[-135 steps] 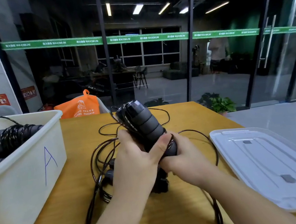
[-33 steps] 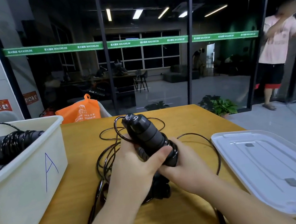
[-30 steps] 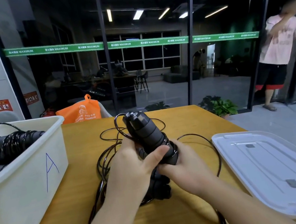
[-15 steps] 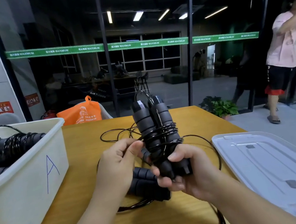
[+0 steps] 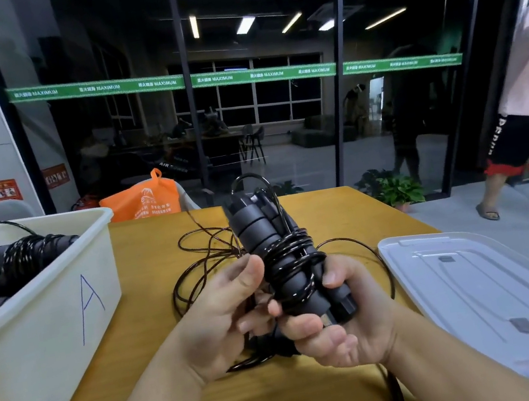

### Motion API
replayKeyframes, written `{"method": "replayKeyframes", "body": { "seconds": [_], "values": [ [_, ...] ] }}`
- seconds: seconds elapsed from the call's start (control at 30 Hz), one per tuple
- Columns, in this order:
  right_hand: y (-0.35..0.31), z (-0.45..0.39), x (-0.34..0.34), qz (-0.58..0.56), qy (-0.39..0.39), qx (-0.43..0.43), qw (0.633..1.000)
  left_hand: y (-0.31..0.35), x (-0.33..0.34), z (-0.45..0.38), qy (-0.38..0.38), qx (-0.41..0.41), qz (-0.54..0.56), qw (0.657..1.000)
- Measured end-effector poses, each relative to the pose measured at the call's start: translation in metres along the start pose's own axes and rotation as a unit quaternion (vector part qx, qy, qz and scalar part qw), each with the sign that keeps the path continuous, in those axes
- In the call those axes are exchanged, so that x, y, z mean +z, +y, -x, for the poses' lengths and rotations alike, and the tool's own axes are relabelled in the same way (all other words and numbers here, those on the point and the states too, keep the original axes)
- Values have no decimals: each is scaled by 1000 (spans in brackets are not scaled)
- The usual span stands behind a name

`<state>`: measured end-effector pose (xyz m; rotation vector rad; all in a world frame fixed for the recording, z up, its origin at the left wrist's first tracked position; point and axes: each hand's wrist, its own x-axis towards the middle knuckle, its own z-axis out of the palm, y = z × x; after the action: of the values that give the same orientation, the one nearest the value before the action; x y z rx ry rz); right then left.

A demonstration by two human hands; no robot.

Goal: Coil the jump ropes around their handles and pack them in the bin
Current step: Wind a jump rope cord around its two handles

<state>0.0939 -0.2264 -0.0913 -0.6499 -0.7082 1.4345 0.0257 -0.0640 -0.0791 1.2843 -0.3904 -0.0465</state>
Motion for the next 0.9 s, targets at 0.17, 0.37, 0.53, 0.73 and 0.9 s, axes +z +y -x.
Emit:
{"method": "replayKeyframes", "body": {
  "seconds": [0.17, 0.37, 0.53, 0.73, 0.9],
  "values": [
    [-6, 3, -5, 44, 20, -23, 999, -3, 3, -3, 28, 18, 6, 999],
    [-10, 5, 5, 191, 300, -107, 928, -1, 4, -8, 134, 42, 25, 990],
    [-7, 0, -3, 354, 440, -224, 795, -2, 11, -9, 186, 60, -35, 980],
    [3, -2, 0, 537, 452, -158, 695, -4, 25, -9, 194, 61, -116, 972],
    [9, -7, 2, 529, 479, -188, 675, -13, 25, -12, 215, 95, -324, 916]
  ]
}}
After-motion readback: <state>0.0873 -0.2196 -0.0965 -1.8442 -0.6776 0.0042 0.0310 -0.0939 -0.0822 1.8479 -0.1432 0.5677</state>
